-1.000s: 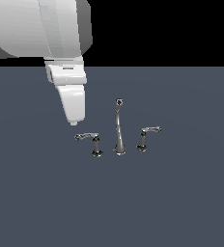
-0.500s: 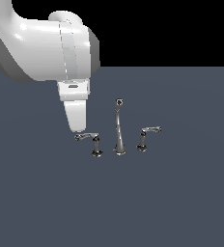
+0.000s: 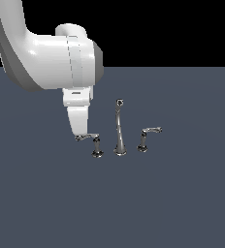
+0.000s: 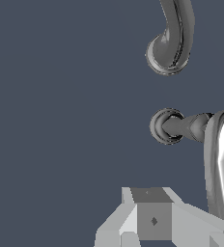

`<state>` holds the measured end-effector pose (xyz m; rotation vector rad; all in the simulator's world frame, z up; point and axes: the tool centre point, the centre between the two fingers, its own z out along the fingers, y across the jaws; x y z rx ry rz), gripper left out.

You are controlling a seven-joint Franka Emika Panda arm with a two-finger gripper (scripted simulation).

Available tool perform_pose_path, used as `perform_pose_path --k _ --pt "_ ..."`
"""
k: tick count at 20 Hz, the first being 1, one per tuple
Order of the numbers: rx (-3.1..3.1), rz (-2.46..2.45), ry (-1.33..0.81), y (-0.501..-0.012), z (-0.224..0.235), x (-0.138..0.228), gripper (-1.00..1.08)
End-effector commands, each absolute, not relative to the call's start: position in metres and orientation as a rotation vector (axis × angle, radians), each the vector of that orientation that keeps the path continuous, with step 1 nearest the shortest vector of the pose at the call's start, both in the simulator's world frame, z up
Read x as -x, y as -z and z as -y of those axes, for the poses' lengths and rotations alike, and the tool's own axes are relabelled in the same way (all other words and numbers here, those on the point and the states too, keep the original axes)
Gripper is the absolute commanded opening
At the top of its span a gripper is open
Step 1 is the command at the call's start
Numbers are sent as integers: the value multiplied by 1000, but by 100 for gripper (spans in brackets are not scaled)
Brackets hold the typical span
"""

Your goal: Turn on the faucet by rotating a designated handle.

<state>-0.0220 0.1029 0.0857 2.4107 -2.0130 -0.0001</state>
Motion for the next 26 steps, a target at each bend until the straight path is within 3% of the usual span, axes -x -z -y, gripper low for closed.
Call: perform_pose_path --k 1,26 --pt "-2408 2018 -1 -85 -103 21 -100" --pt "-2413 2018 -2 -85 -103 83 -100"
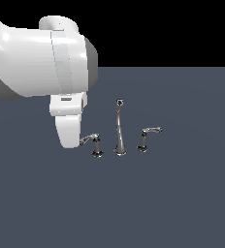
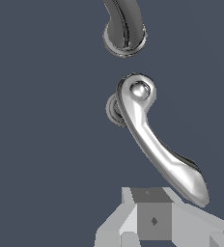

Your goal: Turn on the faucet by rotating a designated handle.

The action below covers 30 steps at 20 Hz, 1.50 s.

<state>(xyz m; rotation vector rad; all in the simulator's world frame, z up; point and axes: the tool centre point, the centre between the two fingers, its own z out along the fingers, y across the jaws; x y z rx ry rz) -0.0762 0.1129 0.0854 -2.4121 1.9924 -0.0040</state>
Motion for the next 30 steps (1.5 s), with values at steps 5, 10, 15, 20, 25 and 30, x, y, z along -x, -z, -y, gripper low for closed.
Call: perform_pose_path --k 5,10,15,20,25,30 --pt "2407 -2016 1 -85 -94 99 -100" --pt "2420 -1996 -1 -85 -97 105 -100" --pt "2415 -2005 -1 -85 -74 111 -100" --pt "2410 -2015 0 -85 -51 117 -100" --pt "2441 -1971 -4 -85 -58 115 -100" --pt "2424 -1996 -2 -85 -29 103 -100"
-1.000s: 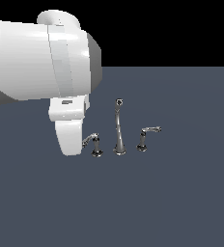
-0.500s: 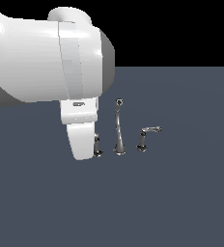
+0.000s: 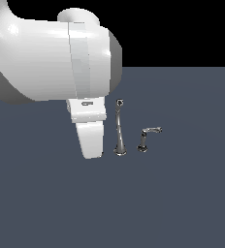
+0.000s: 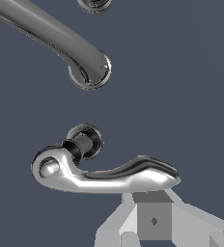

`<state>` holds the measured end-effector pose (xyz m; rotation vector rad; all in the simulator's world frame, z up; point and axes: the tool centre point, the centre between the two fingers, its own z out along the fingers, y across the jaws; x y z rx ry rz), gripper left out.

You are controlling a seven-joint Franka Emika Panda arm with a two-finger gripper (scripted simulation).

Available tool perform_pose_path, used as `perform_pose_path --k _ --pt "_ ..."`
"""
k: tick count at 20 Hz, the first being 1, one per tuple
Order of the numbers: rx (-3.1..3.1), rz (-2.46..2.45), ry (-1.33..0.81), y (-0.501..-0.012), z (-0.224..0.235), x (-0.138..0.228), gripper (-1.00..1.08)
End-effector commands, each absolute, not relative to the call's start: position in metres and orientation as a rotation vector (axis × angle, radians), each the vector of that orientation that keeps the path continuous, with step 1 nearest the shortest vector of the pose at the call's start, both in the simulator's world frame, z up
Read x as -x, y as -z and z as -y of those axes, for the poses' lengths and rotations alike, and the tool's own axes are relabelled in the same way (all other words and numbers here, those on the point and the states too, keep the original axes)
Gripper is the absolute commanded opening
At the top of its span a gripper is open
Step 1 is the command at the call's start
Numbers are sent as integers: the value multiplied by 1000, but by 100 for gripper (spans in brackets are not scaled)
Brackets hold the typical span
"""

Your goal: Turn on the faucet by rotating a designated handle.

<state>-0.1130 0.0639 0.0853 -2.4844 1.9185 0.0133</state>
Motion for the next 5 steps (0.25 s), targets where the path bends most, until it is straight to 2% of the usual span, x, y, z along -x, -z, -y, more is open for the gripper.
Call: perform_pose_path --k 1,5 --pt "2420 -2001 -1 -85 -23 101 -100" --pt "2410 -2015 0 -85 -6 94 -100"
